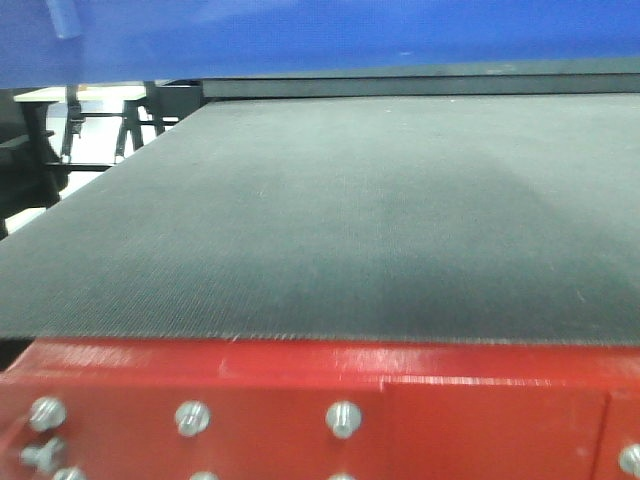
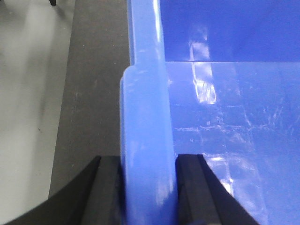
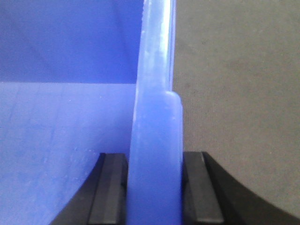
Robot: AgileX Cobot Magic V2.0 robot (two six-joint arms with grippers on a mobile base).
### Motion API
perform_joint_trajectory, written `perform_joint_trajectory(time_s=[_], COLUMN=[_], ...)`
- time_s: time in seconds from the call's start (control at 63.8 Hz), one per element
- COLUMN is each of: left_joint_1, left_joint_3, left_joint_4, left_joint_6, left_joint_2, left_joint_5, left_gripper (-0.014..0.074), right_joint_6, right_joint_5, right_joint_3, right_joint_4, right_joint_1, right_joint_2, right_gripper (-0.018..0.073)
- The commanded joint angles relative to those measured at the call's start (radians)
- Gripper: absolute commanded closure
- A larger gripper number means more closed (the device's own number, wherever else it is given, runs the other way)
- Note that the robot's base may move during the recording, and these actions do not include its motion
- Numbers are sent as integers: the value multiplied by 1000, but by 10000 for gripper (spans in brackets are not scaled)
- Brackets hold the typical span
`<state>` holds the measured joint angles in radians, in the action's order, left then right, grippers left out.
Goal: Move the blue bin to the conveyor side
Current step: 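Lower the held blue bin onto the black conveyor belt with both grippers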
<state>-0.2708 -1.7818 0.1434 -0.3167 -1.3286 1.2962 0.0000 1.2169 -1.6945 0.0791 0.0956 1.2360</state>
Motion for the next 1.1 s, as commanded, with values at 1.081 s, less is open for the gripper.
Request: perform_joint_trajectory(time_s=[1.081], left_joint_1=[-8], left_joint_3=[-12], left_joint_4=[21], left_joint_6=[3], left_joint_2=[19], left_joint_5=[-75], left_gripper=[615], right_joint_6=[-9], right_joint_5=[-101], right_joint_3=[-15], right_joint_4=[-13], right_joint_1=[-3], right_joint_2=[-21], right_gripper=[648])
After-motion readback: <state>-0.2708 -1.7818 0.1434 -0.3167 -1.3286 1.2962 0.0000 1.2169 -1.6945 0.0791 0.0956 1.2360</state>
